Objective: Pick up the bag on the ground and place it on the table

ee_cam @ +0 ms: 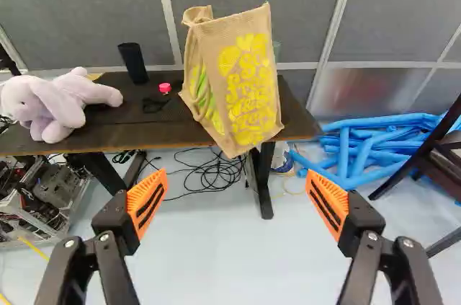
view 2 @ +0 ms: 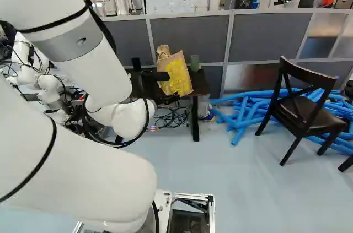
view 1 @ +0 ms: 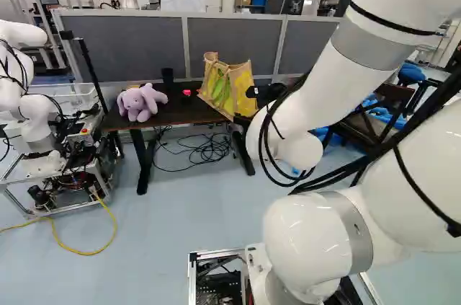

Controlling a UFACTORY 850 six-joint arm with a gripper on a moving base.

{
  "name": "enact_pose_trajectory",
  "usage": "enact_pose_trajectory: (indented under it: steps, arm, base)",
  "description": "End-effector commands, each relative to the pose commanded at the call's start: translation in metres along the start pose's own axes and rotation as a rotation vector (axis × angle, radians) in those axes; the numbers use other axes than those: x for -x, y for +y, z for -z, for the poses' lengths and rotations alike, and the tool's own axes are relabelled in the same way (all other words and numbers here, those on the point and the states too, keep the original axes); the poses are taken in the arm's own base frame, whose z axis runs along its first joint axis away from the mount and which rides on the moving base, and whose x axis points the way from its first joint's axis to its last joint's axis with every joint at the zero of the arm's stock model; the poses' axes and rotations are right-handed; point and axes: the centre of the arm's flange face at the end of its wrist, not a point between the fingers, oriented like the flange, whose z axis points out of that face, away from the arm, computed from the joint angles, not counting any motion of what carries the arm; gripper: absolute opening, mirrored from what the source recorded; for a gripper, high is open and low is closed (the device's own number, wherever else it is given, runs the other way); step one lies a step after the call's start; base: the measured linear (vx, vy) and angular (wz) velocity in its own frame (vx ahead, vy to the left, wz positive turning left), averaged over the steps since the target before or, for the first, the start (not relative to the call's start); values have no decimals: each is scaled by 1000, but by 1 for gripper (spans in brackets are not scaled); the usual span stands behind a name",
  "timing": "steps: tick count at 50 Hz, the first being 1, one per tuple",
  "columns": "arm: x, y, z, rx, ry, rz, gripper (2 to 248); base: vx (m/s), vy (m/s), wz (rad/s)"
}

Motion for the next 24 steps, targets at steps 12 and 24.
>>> enact_pose_trajectory:
  steps: [12,24]
  arm:
    - [0,0,0,0,1,0,247]
    - [0,0,0,0,1,0,247]
  base:
    - [0,0,0]
    - [0,0,0]
